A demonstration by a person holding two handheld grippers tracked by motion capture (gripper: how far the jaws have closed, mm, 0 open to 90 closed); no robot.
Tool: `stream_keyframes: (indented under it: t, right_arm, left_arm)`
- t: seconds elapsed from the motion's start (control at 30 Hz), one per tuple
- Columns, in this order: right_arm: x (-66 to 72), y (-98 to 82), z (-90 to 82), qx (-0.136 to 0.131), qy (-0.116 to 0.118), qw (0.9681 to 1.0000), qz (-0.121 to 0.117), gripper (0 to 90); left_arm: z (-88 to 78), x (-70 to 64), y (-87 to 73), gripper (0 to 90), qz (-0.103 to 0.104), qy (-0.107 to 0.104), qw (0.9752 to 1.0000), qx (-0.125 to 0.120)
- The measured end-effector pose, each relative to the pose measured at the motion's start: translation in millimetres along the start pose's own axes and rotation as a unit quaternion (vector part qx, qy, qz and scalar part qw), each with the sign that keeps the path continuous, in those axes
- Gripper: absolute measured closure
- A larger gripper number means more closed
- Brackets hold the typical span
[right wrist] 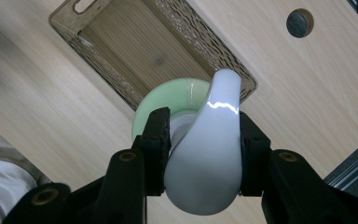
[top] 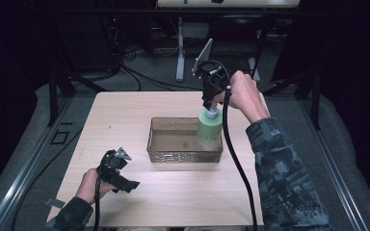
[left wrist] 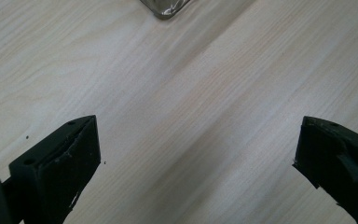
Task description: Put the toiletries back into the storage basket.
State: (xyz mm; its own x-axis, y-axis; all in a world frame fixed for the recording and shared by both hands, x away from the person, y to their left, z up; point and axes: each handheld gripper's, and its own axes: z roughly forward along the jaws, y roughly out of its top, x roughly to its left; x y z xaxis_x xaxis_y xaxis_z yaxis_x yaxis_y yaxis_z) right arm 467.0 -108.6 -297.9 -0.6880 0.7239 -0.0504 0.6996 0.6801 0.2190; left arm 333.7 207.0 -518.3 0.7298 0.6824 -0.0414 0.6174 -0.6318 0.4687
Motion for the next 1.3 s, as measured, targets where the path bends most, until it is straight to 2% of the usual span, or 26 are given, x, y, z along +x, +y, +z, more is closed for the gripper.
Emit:
stream_keyframes:
  t: [1.3]
  right_arm:
    - [0.0, -7.7, 21.5, 0.014, 0.001, 0.9999, 0.004, 62.3]
  left_arm:
    - [0.5, 0.2, -0.1, 0.0, 0.0, 0.001, 1.0, 0.001]
